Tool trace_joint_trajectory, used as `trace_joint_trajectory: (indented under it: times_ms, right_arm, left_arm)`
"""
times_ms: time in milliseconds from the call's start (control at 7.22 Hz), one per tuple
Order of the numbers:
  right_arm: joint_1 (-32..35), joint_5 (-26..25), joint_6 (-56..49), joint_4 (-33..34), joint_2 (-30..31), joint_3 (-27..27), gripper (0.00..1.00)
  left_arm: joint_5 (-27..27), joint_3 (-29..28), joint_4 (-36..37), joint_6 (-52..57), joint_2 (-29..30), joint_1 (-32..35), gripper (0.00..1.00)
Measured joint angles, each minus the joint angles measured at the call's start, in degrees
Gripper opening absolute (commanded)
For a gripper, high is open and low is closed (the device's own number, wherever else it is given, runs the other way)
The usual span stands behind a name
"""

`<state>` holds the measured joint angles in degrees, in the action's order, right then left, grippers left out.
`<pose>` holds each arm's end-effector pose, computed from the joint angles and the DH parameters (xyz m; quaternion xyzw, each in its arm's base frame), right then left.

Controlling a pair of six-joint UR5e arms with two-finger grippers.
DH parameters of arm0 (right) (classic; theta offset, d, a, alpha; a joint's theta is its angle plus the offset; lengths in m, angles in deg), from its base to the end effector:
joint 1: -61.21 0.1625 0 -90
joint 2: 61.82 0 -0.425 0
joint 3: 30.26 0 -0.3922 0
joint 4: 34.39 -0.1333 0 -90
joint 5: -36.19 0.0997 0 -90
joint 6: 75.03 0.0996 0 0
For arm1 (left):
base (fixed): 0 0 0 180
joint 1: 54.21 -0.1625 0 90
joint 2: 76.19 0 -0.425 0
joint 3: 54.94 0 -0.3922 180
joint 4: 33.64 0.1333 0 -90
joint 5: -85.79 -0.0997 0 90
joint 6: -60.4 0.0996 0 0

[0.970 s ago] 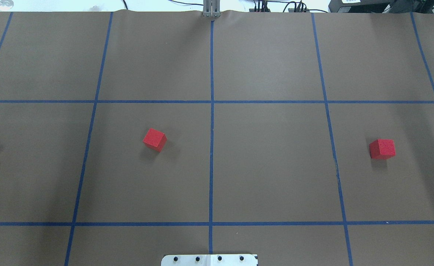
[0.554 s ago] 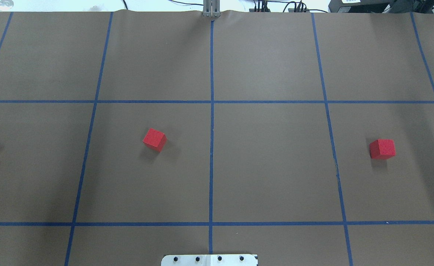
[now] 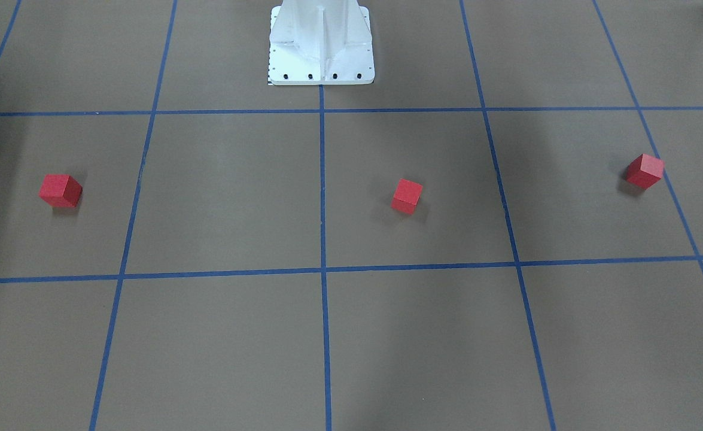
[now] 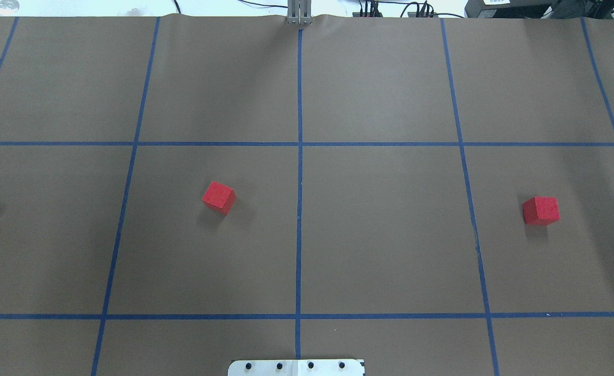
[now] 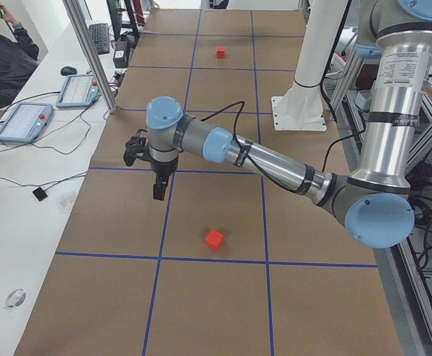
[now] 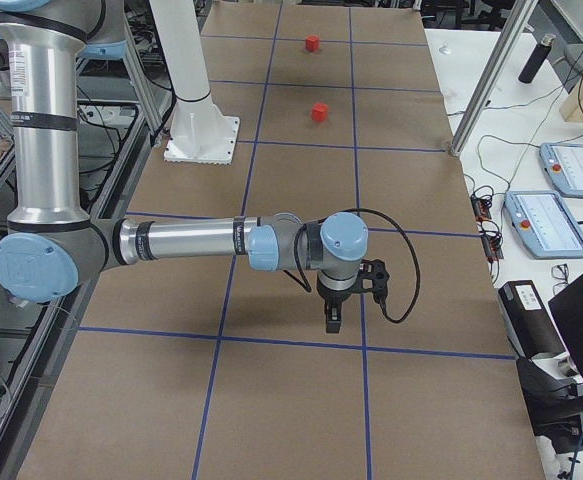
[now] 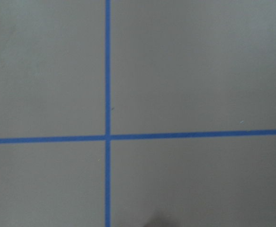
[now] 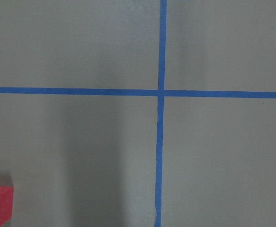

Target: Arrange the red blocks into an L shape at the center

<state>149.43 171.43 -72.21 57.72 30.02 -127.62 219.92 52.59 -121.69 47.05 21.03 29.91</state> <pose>0.0476 -0.4821 0.6136 0.0120 -0.3852 -0.0031 0.9227 -0.0094 -0.5330 0.4472 0.1191 0.3937 0.0149 0.9114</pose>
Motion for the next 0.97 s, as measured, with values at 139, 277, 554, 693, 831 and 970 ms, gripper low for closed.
trace_joint_trajectory:
  times_ms: [139, 277, 554, 693, 831, 970]
  right_arm:
    - [0.0, 0.0, 0.0, 0.0, -0.2, 0.0, 0.99]
    - [0.0, 0.0, 0.0, 0.1, -0.4, 0.0, 0.99]
    - [0.0, 0.0, 0.0, 0.1, -0.8, 0.0, 0.99]
    - [0.0, 0.0, 0.0, 0.1, -1.0, 0.0, 0.99]
    - [0.0, 0.0, 0.0, 0.1, -1.1, 0.0, 0.99]
    - [0.0, 0.0, 0.0, 0.1, -1.1, 0.0, 0.99]
  left_arm:
    - [0.5, 2.0, -1.6, -4.2, 1.8, -3.4, 1.0]
    - [0.9, 2.3, -2.5, -9.4, 4.7, -8.9, 1.0]
    - [1.2, 1.7, -3.6, -14.6, 10.9, -17.0, 1.0]
    - [1.2, 1.6, -4.0, -15.5, 12.5, -19.5, 1.0]
    - [0.4, 1.1, -4.4, -18.0, 13.5, -22.4, 1.0]
    - [-2.9, 0.6, -4.7, -21.4, 14.9, -25.9, 1.0]
